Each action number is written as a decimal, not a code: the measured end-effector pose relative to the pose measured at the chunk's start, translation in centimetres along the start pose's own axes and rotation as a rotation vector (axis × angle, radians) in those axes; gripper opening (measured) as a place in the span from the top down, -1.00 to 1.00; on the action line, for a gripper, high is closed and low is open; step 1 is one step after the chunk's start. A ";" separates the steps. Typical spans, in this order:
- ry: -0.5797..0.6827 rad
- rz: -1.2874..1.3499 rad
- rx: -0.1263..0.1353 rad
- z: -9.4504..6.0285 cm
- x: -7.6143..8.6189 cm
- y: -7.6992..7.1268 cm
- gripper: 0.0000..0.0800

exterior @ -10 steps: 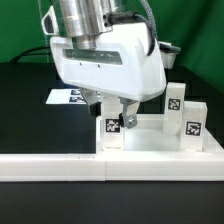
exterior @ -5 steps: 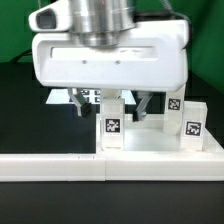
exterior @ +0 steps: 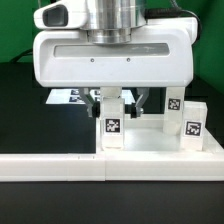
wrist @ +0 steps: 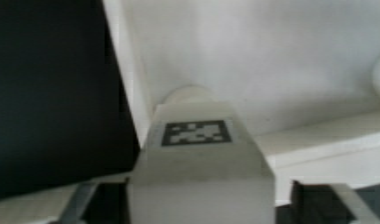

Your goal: Assemble square table

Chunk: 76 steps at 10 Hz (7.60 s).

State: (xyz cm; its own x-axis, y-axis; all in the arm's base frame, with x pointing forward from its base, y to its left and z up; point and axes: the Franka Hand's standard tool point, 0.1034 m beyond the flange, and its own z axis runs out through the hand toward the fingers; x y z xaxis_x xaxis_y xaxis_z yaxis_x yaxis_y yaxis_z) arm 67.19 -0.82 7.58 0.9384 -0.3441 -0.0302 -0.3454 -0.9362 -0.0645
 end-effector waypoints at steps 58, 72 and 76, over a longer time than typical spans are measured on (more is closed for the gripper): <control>0.102 0.081 0.029 0.6 0.2 0.3 0.27; -0.116 1.505 0.113 0.5 0.2 1.1 0.27; -0.104 1.822 0.164 0.5 0.1 0.8 0.24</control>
Offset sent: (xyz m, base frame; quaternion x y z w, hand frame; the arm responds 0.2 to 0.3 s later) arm 0.0000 0.0000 0.0000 0.0000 0.0000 0.1296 0.9916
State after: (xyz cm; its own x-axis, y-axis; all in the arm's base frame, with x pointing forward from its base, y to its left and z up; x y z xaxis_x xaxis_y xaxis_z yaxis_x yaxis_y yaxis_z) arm 66.99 -1.54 7.03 -0.5635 -0.7961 -0.2208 -0.8198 0.5719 0.0300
